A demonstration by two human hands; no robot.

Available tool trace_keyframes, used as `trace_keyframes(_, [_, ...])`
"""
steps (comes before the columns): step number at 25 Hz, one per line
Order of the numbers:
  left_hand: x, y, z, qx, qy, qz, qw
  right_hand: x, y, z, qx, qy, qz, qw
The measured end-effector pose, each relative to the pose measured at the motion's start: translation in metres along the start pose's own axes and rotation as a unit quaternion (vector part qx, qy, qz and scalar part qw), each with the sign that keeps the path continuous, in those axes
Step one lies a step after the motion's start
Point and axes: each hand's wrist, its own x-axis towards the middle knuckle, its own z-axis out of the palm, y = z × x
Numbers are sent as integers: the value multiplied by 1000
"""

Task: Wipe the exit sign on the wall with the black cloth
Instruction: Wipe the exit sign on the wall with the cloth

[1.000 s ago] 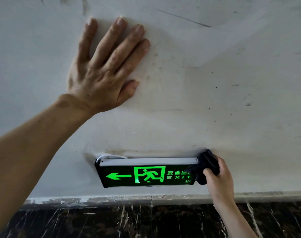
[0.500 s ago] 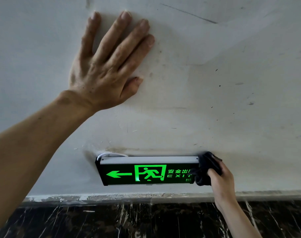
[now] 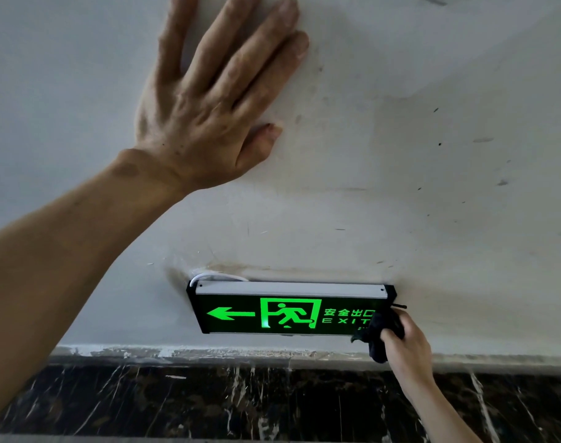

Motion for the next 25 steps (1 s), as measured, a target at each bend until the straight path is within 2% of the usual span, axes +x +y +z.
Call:
trace_keyframes(10, [3, 1, -7, -25, -18, -8, 1000, -1, 23, 19, -36, 6, 25, 999])
trace_keyframes(12, [3, 1, -7, -29, -20, -9, 999, 1, 30, 19, -80, -51, 41, 995])
trace_keyframes(14, [2, -1, -7, -27, -21, -11, 999, -5, 43, 21, -104, -107, 93, 984])
trace_keyframes(15, [2, -2, -8, -28, -20, -11, 999, -9, 49, 23, -86, -96, 139, 982])
trace_keyframes(17, [2, -1, -8, -29, -22, -14, 999, -13, 60, 28, 74, -42, 262, 961])
trace_keyframes(19, [2, 0, -9, -33, -26, -13, 999, -14, 66, 34, 245, -25, 347, 905])
trace_keyframes(22, [1, -2, -8, -28, -25, -14, 999, -15, 60, 38, 385, -38, 356, 851])
trace_keyframes(25, [1, 0, -8, -27, -24, -16, 999, -17, 53, 40, 444, -51, 331, 831])
